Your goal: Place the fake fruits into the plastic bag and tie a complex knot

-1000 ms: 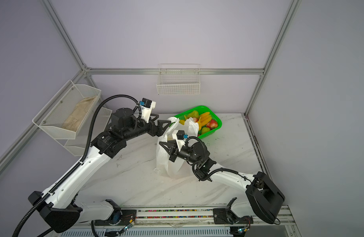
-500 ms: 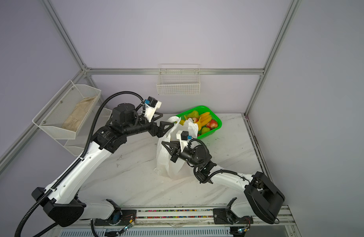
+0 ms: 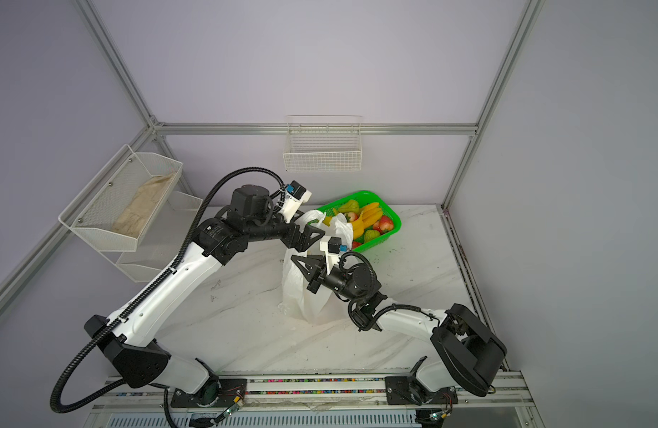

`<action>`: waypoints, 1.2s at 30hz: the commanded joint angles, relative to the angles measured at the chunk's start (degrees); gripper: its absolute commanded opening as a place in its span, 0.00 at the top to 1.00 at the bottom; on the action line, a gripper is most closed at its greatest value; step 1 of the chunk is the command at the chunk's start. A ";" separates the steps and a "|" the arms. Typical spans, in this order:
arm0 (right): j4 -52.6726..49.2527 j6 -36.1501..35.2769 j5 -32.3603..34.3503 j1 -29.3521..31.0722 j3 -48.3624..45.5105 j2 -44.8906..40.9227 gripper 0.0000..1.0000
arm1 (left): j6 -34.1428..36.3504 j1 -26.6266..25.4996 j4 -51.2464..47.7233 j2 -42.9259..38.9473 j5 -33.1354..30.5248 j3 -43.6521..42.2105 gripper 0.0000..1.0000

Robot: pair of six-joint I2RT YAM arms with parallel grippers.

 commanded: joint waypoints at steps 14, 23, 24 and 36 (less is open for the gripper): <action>2.93 0.44 -0.77 0.09 0.11 -0.64 1.00 | 6.99 -2.92 -3.03 7.38 -5.37 15.24 0.21; -0.99 -0.60 2.92 0.04 -1.40 -2.46 1.00 | 2.69 -3.01 0.72 6.24 -5.30 14.92 0.75; -3.38 -0.14 5.31 0.08 -1.18 -4.13 0.99 | 0.87 -3.05 2.92 4.95 -4.82 13.17 0.80; -24.25 -12.18 9.01 0.12 1.52 -15.40 0.45 | -28.74 -2.55 39.59 -16.19 -1.39 -23.16 1.00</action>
